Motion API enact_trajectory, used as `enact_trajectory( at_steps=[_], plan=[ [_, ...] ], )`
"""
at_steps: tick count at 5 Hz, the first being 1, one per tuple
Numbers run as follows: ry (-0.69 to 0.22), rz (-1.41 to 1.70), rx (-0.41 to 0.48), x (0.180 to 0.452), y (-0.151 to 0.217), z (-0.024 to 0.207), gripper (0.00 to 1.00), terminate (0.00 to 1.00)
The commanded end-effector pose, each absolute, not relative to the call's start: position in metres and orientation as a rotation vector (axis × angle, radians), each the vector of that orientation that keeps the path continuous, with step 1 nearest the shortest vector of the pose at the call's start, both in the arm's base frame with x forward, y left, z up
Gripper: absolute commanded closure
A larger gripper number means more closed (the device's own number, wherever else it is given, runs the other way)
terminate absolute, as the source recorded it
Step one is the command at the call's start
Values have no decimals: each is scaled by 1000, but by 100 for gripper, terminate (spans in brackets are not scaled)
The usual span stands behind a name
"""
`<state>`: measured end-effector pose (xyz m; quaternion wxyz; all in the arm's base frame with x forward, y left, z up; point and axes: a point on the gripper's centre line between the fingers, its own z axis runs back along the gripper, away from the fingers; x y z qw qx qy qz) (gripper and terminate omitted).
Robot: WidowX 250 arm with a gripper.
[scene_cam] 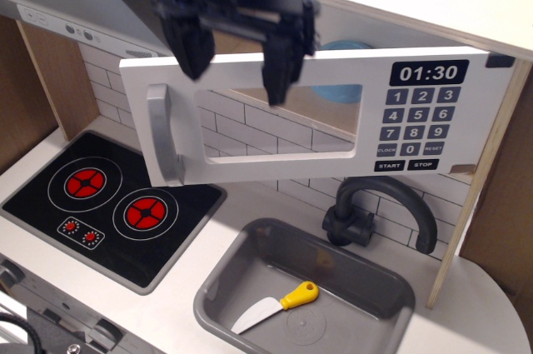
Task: Close microwave
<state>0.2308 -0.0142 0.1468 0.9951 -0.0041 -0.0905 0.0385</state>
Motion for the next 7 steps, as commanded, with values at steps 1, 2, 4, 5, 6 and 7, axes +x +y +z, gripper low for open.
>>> enact_trajectory(
  at_steps=[1,2,4,5,6,7],
  plan=[
    [-164,197,-44,227,-27,91,0,0],
    [-187,200,-54,227,-24,68,0,0],
    [-210,301,-42,262,5,58,0,0],
    [-250,327,-58,283,19,61,0,0],
    [-328,294,-71,301,31,63,0,0],
    [-406,251,-69,315,37,61,0,0]
  ],
)
